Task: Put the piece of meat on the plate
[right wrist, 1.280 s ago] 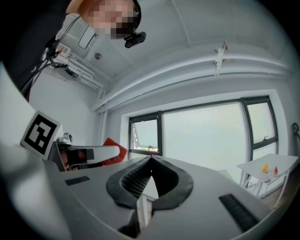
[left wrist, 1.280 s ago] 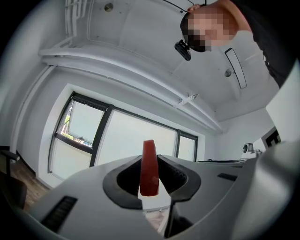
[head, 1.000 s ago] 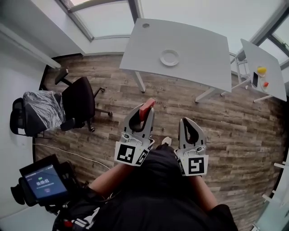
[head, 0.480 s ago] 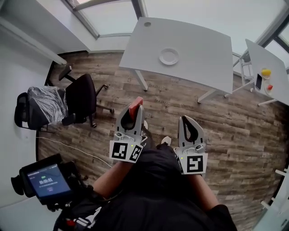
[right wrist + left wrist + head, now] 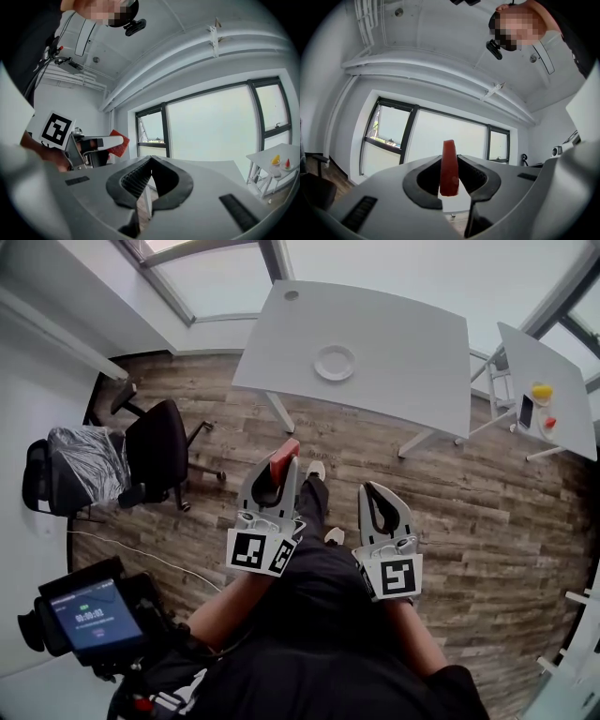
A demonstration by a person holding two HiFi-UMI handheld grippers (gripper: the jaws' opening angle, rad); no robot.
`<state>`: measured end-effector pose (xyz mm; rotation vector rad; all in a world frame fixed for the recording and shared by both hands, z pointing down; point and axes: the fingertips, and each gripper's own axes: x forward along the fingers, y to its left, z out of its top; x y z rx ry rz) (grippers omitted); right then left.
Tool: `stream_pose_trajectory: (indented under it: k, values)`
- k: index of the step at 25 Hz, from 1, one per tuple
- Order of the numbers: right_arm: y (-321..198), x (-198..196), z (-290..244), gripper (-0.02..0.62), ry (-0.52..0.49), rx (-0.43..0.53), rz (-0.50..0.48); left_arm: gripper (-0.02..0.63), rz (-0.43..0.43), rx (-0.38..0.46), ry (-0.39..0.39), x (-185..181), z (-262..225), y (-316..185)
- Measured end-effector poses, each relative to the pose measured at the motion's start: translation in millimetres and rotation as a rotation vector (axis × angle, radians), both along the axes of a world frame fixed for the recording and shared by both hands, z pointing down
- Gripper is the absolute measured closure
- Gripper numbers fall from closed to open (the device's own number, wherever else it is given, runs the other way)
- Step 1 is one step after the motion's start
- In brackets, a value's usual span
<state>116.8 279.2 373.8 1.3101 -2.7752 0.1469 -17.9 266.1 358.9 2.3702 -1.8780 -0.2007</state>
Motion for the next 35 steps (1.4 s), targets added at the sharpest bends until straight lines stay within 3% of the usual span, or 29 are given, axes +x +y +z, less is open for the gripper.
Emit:
stream_pose_trajectory:
  k: [3,10,22,27,30,35]
  values:
    - [-5.9,9.1,-1.3,0.591,-0.002,-0.018,0.038,0.511,0.013,0.011,0.000,7.8,-3.5,-4.5]
    - [-10.5,15.8,-9.0,0.591,0.003,0.035,0.056,0.511,0.036,0.038,0.006,16.6,-10.5,-9.8]
    - [-118.0,-19.8,4.2,0.591,0.036,-0.014,0.055,0.511,0.083,-0.013,0.038,-9.9,6.6,-117.2]
    - [-145.1,-27.1,-10.5,0.591,-0.005,0.067,0.075,0.511,0.110,-0.032,0.070,-14.3,8.3,-144.3]
    - [-167.7,-36.7,-7.4,0.591,0.037,0.054,0.064,0.511,0.114,-0.035,0.090,-19.0,9.5,-164.3]
    - [-182.3,-56.7,-25.3,0.591,0.089,0.160,0.049,0.511,0.126,-0.040,0.105,-24.0,11.3,-188.9]
